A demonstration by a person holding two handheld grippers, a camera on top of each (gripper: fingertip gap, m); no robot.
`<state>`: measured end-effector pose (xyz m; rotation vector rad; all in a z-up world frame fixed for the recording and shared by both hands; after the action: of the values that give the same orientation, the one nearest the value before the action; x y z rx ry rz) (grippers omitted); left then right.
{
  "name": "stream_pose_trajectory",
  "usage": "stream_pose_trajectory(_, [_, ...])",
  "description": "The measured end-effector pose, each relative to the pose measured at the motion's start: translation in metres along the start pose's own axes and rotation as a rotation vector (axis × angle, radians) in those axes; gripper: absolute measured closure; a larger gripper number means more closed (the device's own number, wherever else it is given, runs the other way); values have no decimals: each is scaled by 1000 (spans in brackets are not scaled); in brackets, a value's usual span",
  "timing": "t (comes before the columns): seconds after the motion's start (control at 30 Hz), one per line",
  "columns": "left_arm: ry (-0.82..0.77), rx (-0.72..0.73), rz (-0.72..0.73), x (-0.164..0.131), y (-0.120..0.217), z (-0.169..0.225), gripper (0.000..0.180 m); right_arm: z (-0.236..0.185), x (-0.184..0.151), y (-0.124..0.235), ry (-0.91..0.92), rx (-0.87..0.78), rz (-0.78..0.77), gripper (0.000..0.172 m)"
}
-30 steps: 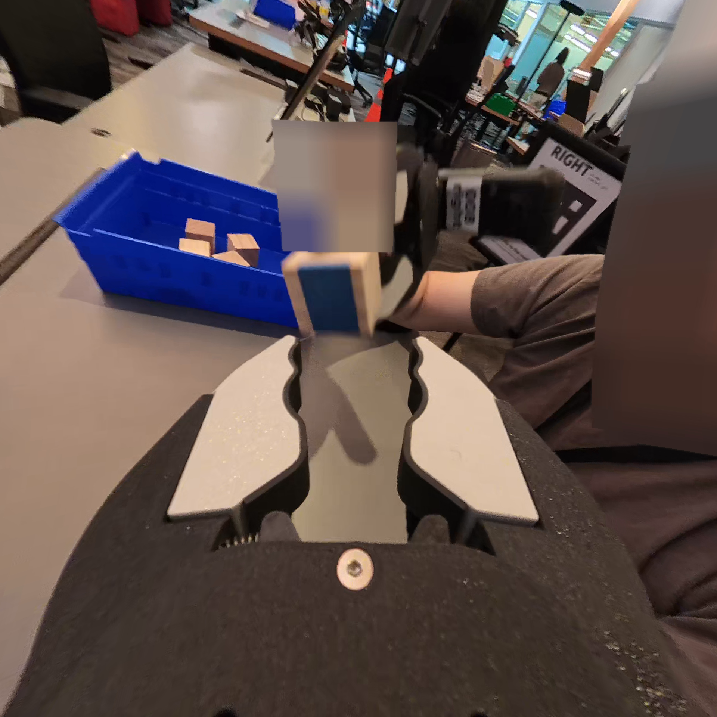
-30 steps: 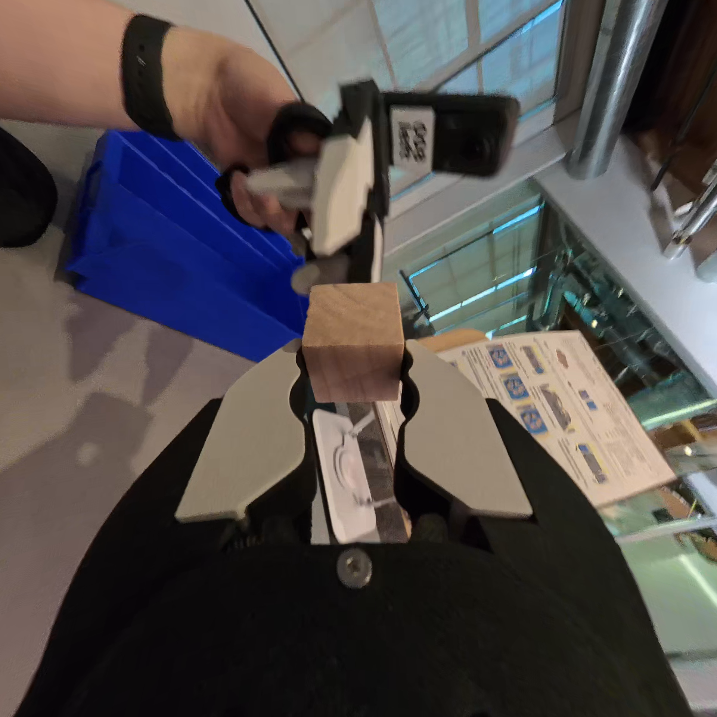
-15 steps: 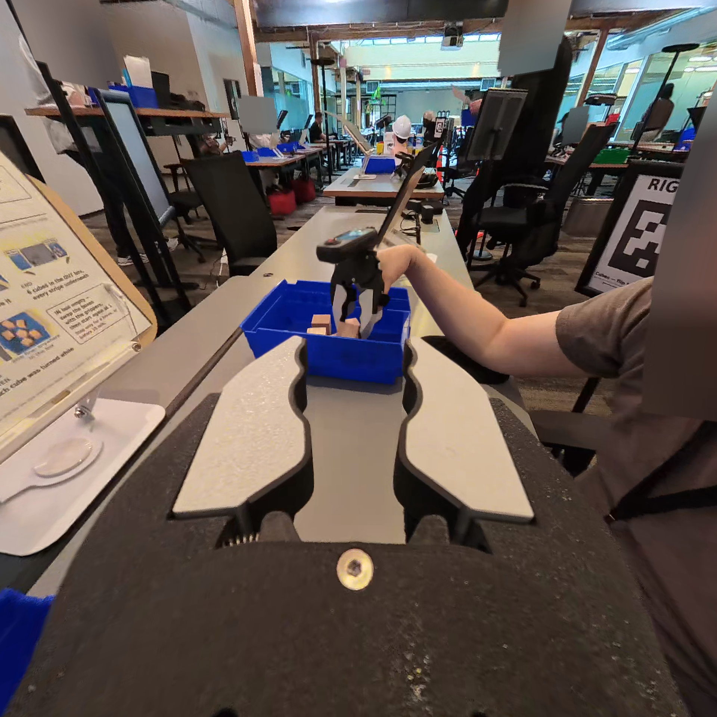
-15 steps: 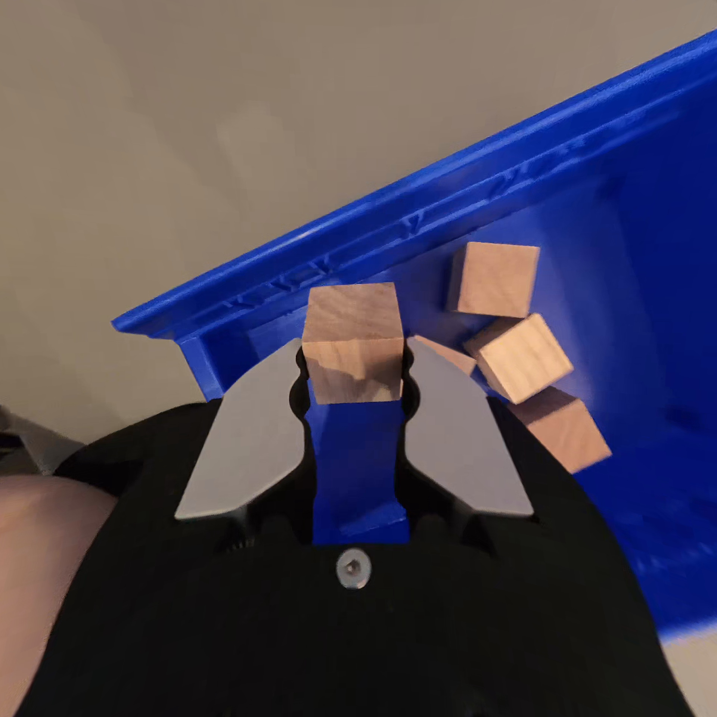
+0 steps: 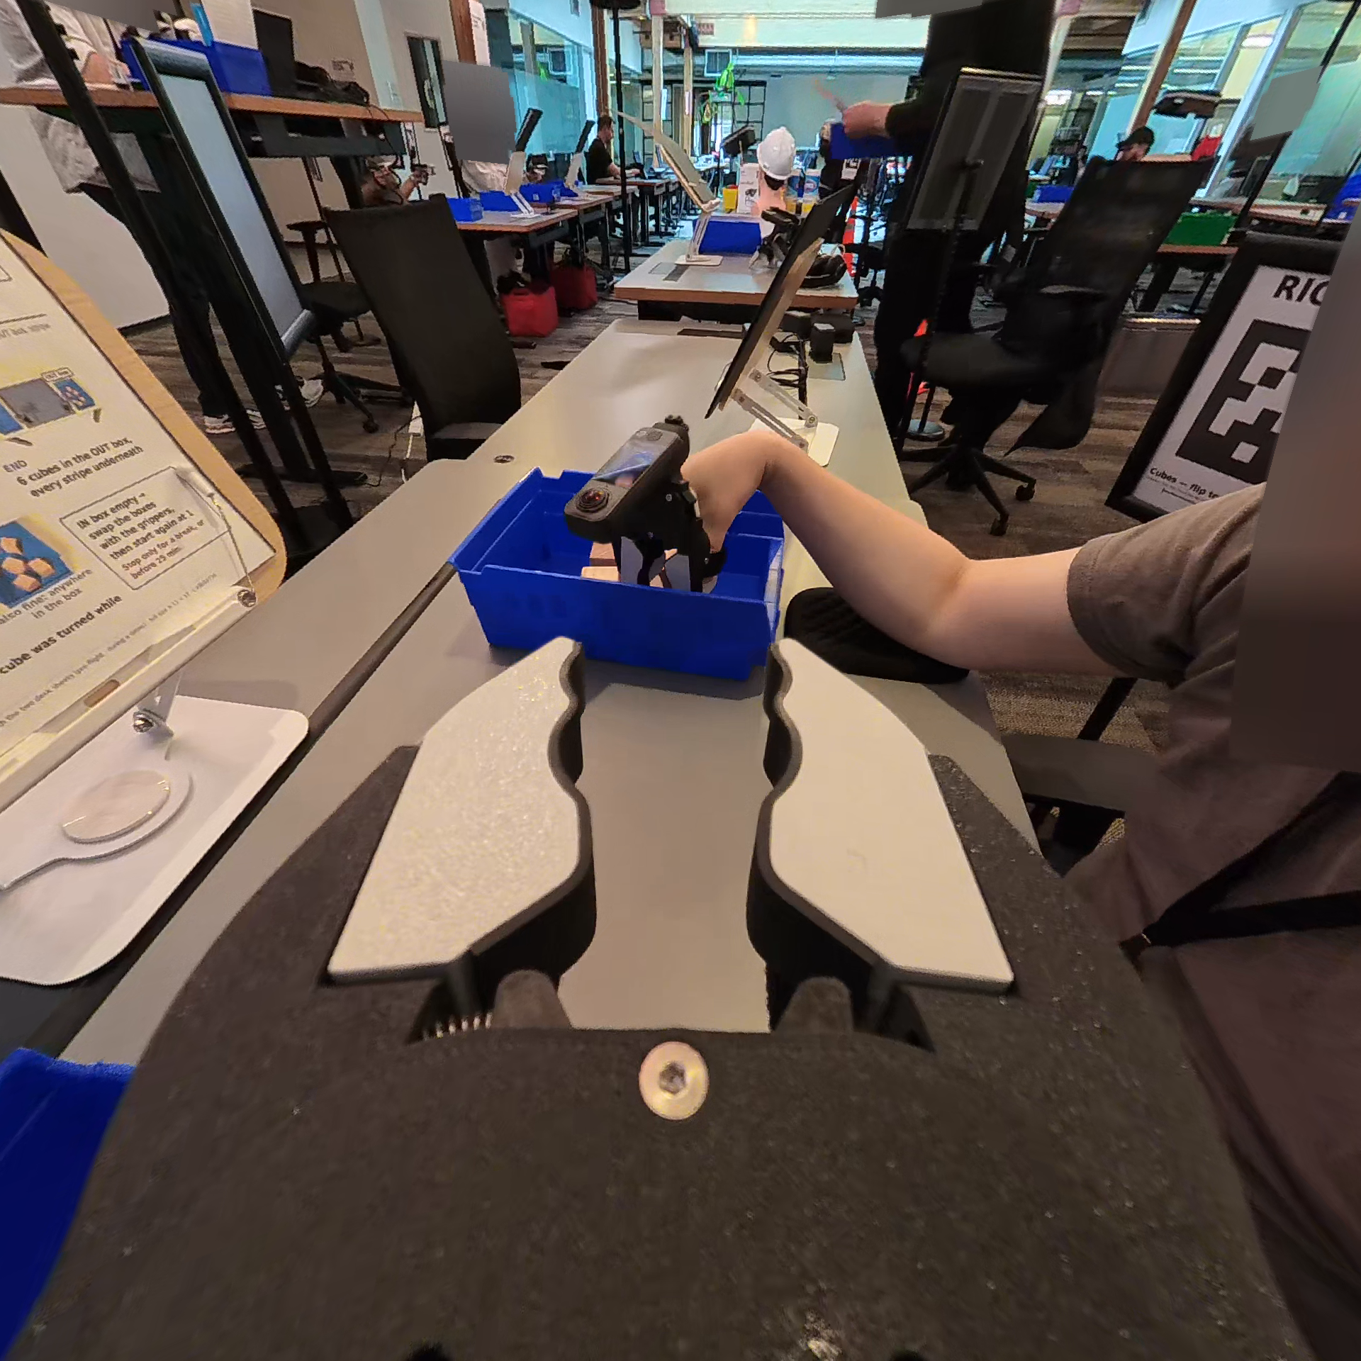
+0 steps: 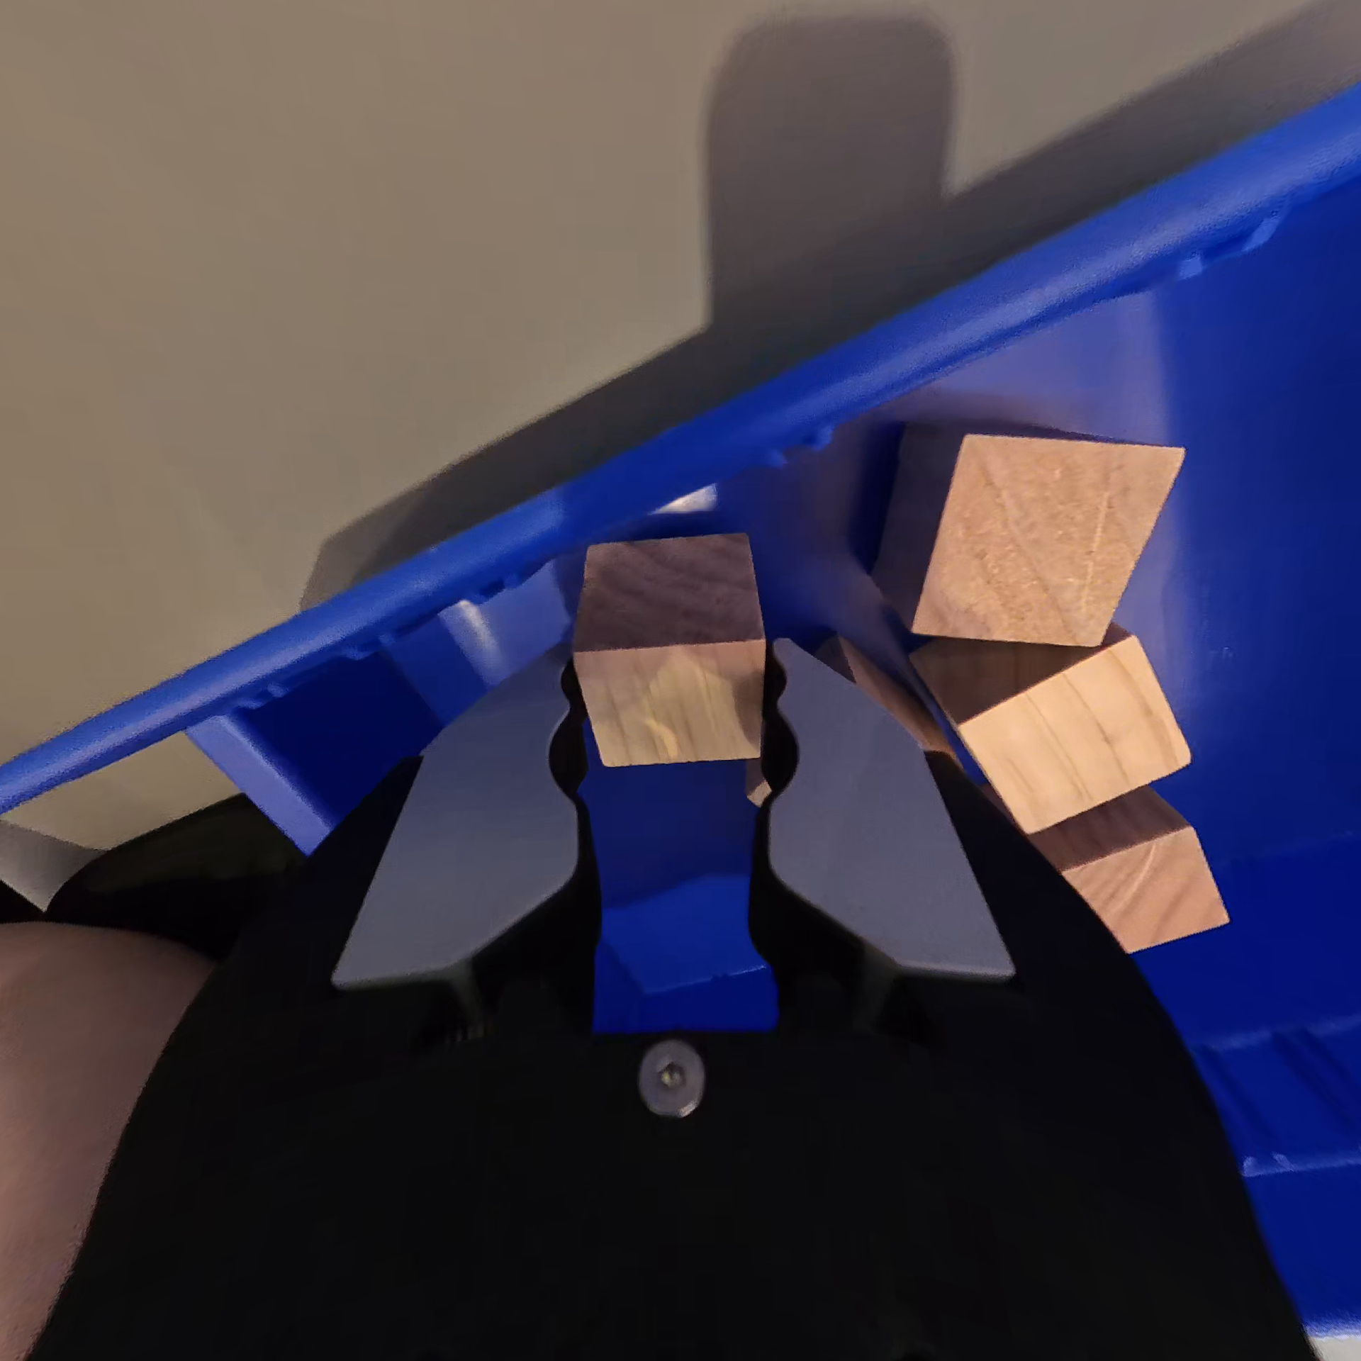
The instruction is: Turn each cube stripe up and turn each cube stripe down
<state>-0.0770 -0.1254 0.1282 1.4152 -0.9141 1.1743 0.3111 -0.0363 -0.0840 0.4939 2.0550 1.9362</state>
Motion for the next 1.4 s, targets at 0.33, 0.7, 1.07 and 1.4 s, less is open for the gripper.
stream_pose_trajectory(0.33, [77,643,-176,-25,81,-60,132,10,-42,83,-154,-258,308,125])
stream_pose_trajectory(0.7, [527,1148,-467,-123,195,-123,125,89,-143,54,-969,-279,220,109])
stream_pose_trajectory(1.07, [825,1063,-741,-182,192,-130,119,82,-130,32,-989,-65,171,164])
stream_pose_trajectory(1.4, [1140,881,-892,-233,177,-133,154,67,-109,31,-992,-16,85,164])
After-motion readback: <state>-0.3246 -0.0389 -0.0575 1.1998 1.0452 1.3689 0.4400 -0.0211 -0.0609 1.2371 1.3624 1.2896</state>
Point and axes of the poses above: each gripper's, where its closed fingertips meet, y back along the fingers, x out of its top, z = x × y across the jaws, the point moved 6 cm from there along y, back along the fingers, and after that the axes turned 4 degrees about -z, right-handed, at the moved point
